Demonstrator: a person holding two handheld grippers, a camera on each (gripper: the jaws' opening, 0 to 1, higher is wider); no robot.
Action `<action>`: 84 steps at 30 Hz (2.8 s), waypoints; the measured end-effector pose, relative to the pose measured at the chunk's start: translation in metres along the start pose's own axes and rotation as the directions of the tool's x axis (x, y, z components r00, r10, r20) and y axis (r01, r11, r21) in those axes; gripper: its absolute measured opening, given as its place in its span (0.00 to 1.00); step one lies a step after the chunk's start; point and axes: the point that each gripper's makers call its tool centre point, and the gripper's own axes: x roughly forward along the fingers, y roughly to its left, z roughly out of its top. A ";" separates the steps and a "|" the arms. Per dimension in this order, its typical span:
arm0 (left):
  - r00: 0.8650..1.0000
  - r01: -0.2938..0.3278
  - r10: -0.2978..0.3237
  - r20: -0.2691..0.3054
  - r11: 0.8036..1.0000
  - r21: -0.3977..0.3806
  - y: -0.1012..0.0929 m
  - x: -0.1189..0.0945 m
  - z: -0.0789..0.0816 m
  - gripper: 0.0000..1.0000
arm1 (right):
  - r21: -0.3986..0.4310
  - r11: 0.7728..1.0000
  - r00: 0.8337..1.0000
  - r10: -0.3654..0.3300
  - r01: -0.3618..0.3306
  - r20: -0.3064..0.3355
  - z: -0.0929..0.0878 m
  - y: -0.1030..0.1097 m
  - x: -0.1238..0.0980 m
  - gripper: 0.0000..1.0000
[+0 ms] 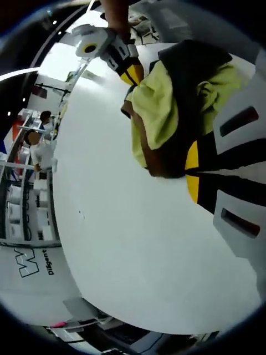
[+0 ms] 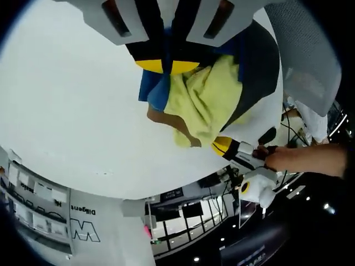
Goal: Fold the garment on the visible template until the final outline fits inside the template.
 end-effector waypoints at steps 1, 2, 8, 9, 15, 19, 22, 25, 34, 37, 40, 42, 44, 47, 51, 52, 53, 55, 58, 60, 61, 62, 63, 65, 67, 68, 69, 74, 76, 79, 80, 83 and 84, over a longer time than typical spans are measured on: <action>1.000 -0.006 0.006 0.003 1.000 -0.002 0.002 -0.004 0.000 0.06 | 0.002 1.000 1.000 -0.001 0.001 0.002 0.000 0.000 -0.002 0.00; 1.000 -0.009 0.009 0.005 1.000 -0.005 0.002 -0.006 0.000 0.06 | 0.001 1.000 1.000 -0.002 0.002 0.003 0.000 0.000 -0.003 0.00; 0.999 -0.020 0.020 0.040 1.000 -0.006 0.008 -0.022 0.004 0.06 | -0.021 1.000 1.000 -0.001 0.001 0.020 0.007 0.002 -0.013 0.00; 0.999 -0.021 0.021 0.046 1.000 -0.005 0.008 -0.024 0.005 0.06 | -0.026 1.000 1.000 0.000 0.000 0.022 0.008 0.003 -0.014 0.00; 0.996 -0.049 0.049 0.079 0.999 0.006 0.015 -0.037 0.015 0.06 | -0.043 0.999 0.999 -0.001 0.003 0.045 0.020 0.004 -0.026 0.00; 0.993 -0.029 0.033 0.110 0.999 -0.039 0.016 -0.045 0.019 0.07 | -0.036 0.999 0.998 0.009 -0.007 0.058 0.021 0.005 -0.031 0.00; 0.994 -0.025 0.029 0.107 0.999 -0.042 0.015 -0.042 0.016 0.07 | -0.047 0.999 0.999 0.005 -0.003 0.043 0.017 0.005 -0.030 0.00; 0.996 -0.003 0.007 0.092 0.999 -0.046 0.006 -0.038 0.013 0.07 | -0.038 0.999 0.999 0.004 -0.002 0.042 0.015 0.005 -0.030 0.00; 0.998 0.033 -0.030 0.047 0.997 -0.065 -0.005 -0.015 0.008 0.15 | -0.034 0.999 0.999 0.001 0.000 0.034 0.013 0.004 -0.028 0.00; 0.999 0.034 -0.032 0.033 0.998 -0.044 -0.007 -0.010 0.006 0.15 | -0.033 0.999 0.999 0.002 -0.001 0.032 0.012 0.004 -0.027 0.00; 0.999 0.041 -0.040 0.029 0.999 -0.009 -0.008 -0.005 0.007 0.17 | -0.033 0.999 1.000 0.004 -0.003 0.030 0.011 0.003 -0.026 0.00; 0.999 0.041 -0.041 0.020 0.999 0.021 -0.009 -0.002 0.006 0.20 | -0.031 1.000 1.000 0.004 -0.003 0.030 0.011 0.003 -0.026 0.00; 0.999 0.051 -0.051 0.008 0.998 0.040 -0.010 0.003 0.005 0.21 | -0.029 1.000 1.000 0.005 -0.004 0.029 0.010 0.003 -0.026 0.00; 0.999 0.050 -0.049 -0.006 0.997 0.057 -0.010 0.009 0.005 0.22 | -0.029 1.000 1.000 0.006 -0.005 0.027 0.010 0.003 -0.025 0.00; 0.998 0.060 -0.060 -0.010 0.997 0.050 -0.013 0.015 0.008 0.21 | -0.024 1.000 1.000 0.006 -0.006 0.027 0.009 0.002 -0.024 0.00; 0.998 0.062 -0.061 -0.014 0.996 0.058 -0.014 0.017 0.009 0.21 | -0.023 1.000 1.000 0.007 -0.006 0.027 0.008 0.002 -0.024 0.00; 0.998 0.062 -0.061 -0.018 0.996 0.064 -0.014 0.019 0.009 0.20 | -0.023 1.000 1.000 0.007 -0.006 0.026 0.008 0.001 -0.024 0.00; 0.998 0.065 -0.064 -0.025 0.995 0.075 -0.015 0.022 0.009 0.20 | -0.023 1.000 1.000 0.007 -0.006 0.025 0.008 0.002 -0.024 0.00; 0.998 0.053 -0.049 -0.036 0.992 0.110 -0.014 0.025 0.009 0.20 | -0.020 1.000 1.000 0.007 -0.006 0.026 0.008 0.001 -0.024 0.00; 0.999 0.038 -0.032 -0.042 0.989 0.145 -0.012 0.027 0.008 0.21 | -0.019 1.000 1.000 0.007 -0.007 0.026 0.007 0.001 -0.023 0.00; 0.999 0.031 -0.025 -0.039 0.987 0.160 -0.012 0.027 0.009 0.22 | -0.018 1.000 1.000 0.008 -0.007 0.026 0.007 0.001 -0.023 0.00; 0.999 0.025 -0.018 -0.039 0.985 0.173 -0.012 0.027 0.010 0.22 | -0.017 1.000 1.000 0.008 -0.007 0.026 0.006 0.001 -0.023 0.00; 0.999 0.026 -0.019 -0.040 0.985 0.173 -0.012 0.028 0.010 0.22 | -0.014 1.000 1.000 0.008 -0.007 0.027 0.006 0.002 -0.023 0.00; 0.999 0.026 -0.020 -0.040 0.984 0.176 -0.011 0.029 0.010 0.23 | -0.011 1.000 1.000 0.009 -0.009 0.026 0.005 0.001 -0.023 0.00; 0.999 0.024 -0.016 -0.042 0.983 0.180 -0.010 0.030 0.011 0.23 | -0.010 1.000 1.000 0.009 -0.009 0.025 0.004 0.001 -0.022 0.00; 0.999 0.028 -0.021 -0.046 0.983 0.180 -0.011 0.030 0.011 0.23 | -0.009 1.000 1.000 0.010 -0.010 0.024 0.004 0.001 -0.022 0.00; 0.999 0.030 -0.022 -0.048 0.983 0.182 -0.011 0.031 0.010 0.23 | -0.008 1.000 1.000 0.010 -0.010 0.024 0.003 0.001 -0.022 0.00; 0.998 0.041 -0.028 -0.059 0.972 0.232 -0.015 0.034 0.008 0.21 | -0.008 1.000 1.000 0.011 -0.011 0.021 0.003 0.001 -0.021 0.00; 0.998 0.041 -0.026 -0.059 0.963 0.268 -0.016 0.035 0.008 0.19 | -0.007 1.000 1.000 0.011 -0.011 0.020 0.003 0.000 -0.021 0.00; 0.997 0.060 -0.042 -0.063 0.943 0.326 -0.023 0.035 0.009 0.14 | -0.006 1.000 1.000 0.011 -0.011 0.019 0.003 0.001 -0.021 0.00; 0.997 0.061 -0.043 -0.062 0.941 0.333 -0.024 0.036 0.009 0.13 | -0.005 1.000 1.000 0.011 -0.011 0.019 0.003 0.001 -0.021 0.00; 0.997 0.062 -0.045 -0.061 0.945 0.322 -0.024 0.036 0.010 0.11 | -0.004 1.000 1.000 0.010 -0.010 0.020 0.002 0.001 -0.021 0.00; 0.997 0.065 -0.049 -0.060 0.945 0.319 -0.024 0.036 0.009 0.11 | -0.003 1.000 1.000 0.010 -0.010 0.020 0.002 0.001 -0.021 0.00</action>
